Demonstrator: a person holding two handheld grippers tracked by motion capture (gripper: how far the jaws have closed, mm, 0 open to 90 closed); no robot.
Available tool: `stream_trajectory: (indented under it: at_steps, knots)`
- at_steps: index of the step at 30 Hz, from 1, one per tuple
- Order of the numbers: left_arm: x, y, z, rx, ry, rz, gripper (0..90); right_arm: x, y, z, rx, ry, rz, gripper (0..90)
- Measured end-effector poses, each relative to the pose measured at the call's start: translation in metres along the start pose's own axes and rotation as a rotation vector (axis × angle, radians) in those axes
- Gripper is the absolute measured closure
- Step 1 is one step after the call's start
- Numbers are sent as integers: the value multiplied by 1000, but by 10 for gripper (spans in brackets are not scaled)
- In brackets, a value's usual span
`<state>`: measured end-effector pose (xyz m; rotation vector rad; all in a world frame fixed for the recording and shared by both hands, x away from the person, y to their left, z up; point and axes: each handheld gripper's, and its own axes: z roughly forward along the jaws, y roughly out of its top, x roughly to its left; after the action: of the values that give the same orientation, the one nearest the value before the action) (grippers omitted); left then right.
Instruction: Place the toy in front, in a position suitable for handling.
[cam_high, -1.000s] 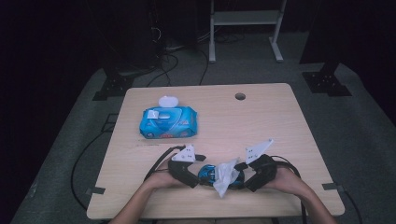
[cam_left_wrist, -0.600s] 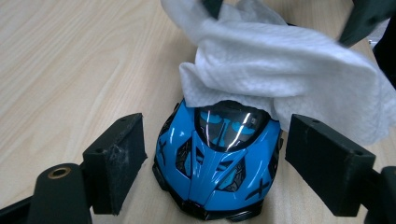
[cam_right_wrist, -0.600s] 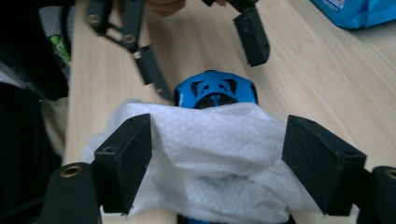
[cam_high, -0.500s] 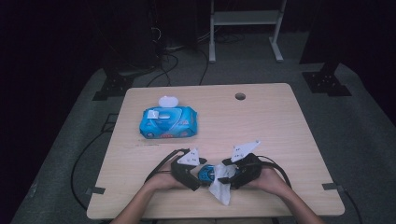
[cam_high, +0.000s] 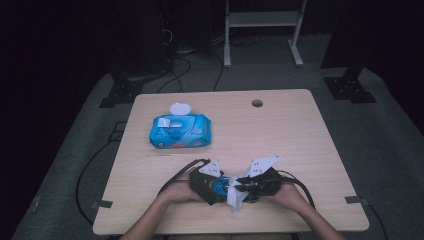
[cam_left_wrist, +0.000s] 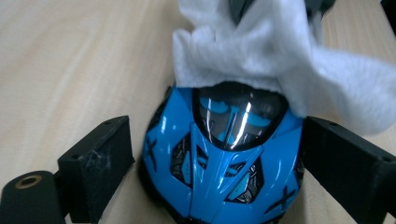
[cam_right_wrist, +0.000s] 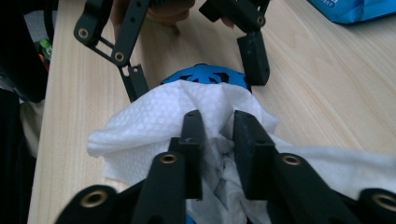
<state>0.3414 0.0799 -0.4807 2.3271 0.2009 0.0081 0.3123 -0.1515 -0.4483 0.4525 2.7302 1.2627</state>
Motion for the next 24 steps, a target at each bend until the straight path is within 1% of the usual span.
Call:
stream_trajectory:
  at_steps: [1,2,3,4,5,6,7,8,9,10,11,12,13,14,15,16,17,18,21,22,23,24]
  knots:
    - [0,0,1,0,8,16,89,0,0,0,3,-5,-8,754]
    - [0,0,1,0,8,16,96,0,0,-1,4,-4,-5,758]
    - [-2,2,1,5,10,44,122,-1,0,-1,5,-2,-3,761]
    - [-2,2,1,5,10,44,172,-1,0,-1,6,-1,-1,764]
    - [-5,4,1,11,29,76,175,-2,0,-2,7,1,-2,781]
    - [-7,4,2,10,45,81,177,-2,1,-3,4,0,-9,846]
    - [-8,5,2,7,60,91,181,-2,2,-4,8,-23,-14,848]
    - [-8,6,2,6,76,99,187,-4,3,-5,10,-36,-13,848]
    - [-8,7,2,3,93,94,192,-6,4,-5,10,-36,-8,852]
    - [-8,7,2,3,93,94,199,-6,4,-5,10,-36,-8,852]
    - [-6,8,1,1,116,87,209,-10,6,-4,17,-55,-2,854]
    - [-6,8,1,1,116,87,209,-10,6,-4,17,-55,-2,854]
    - [-4,8,2,-5,125,75,209,-12,6,-3,17,-55,1,854]
    - [-2,8,1,-2,141,68,209,-15,8,-2,17,-60,6,857]
    - [-1,8,0,-3,168,60,210,-19,11,1,17,-75,8,857]
    - [-1,8,0,-3,168,60,210,-19,11,1,17,-75,8,857]
    - [2,7,-1,-7,192,43,210,-20,11,1,18,-78,2,859]
    - [6,5,-2,-6,207,33,211,-25,12,3,13,-86,14,859]
    - [9,3,-4,-20,225,6,210,-32,8,4,16,-95,34,861]
    - [9,3,-4,-20,225,6,210,-32,8,4,16,-95,34,861]
    - [10,2,-4,-24,226,7,210,-38,4,3,-1,-87,59,861]
    - [10,2,-4,-26,226,4,209,-38,3,2,-1,-88,63,861]
